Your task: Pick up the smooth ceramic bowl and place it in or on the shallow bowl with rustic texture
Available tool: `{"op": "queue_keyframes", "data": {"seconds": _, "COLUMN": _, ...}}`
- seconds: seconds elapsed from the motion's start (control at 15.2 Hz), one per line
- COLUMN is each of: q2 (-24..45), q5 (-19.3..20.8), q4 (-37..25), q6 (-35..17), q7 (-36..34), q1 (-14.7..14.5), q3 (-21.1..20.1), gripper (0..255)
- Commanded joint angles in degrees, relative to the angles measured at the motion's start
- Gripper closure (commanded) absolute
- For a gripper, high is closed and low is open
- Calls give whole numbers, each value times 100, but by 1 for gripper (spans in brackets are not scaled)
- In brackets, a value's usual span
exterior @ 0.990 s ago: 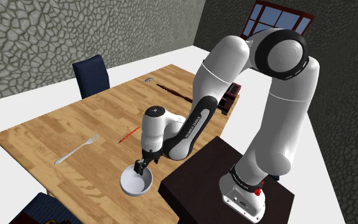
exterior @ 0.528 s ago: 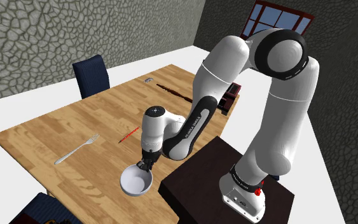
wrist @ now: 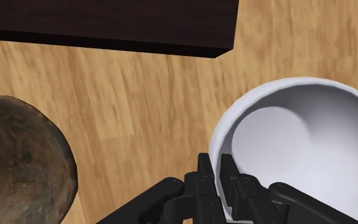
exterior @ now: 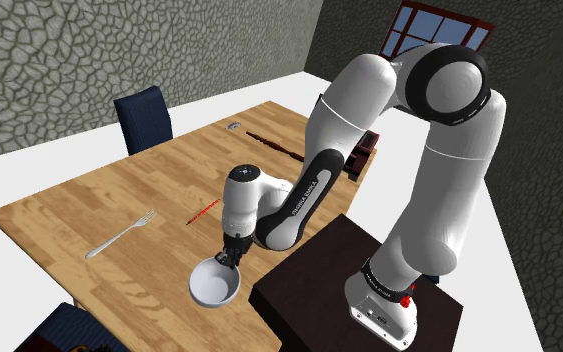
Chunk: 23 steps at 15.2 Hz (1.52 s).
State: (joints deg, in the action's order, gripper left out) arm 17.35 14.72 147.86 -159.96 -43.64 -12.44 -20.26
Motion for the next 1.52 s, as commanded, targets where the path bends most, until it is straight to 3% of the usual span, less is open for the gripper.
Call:
{"op": "queue_keyframes", "data": {"seconds": 0.0, "q2": -173, "q5": -163, "q4": 35, "q6": 130, "q7": 117, "q1": 97, "q3": -136, "gripper": 255}}
{"op": "queue_keyframes", "data": {"seconds": 0.79, "q2": -1345, "q5": -1345, "q4": 146, "q6": 1073, "q7": 951, "q1": 447, "q3": -721, "gripper": 255}}
{"op": "queue_keyframes", "data": {"seconds": 1.32, "q2": -2067, "q5": -1921, "q4": 81, "q6": 1784, "q7": 1358, "q1": 428, "q3": -778, "gripper": 255}}
{"op": "queue_keyframes", "data": {"seconds": 1.45, "q2": -2305, "q5": -2038, "q4": 253, "q6": 1841, "q7": 1763, "q1": 552, "q3": -599, "gripper": 255}}
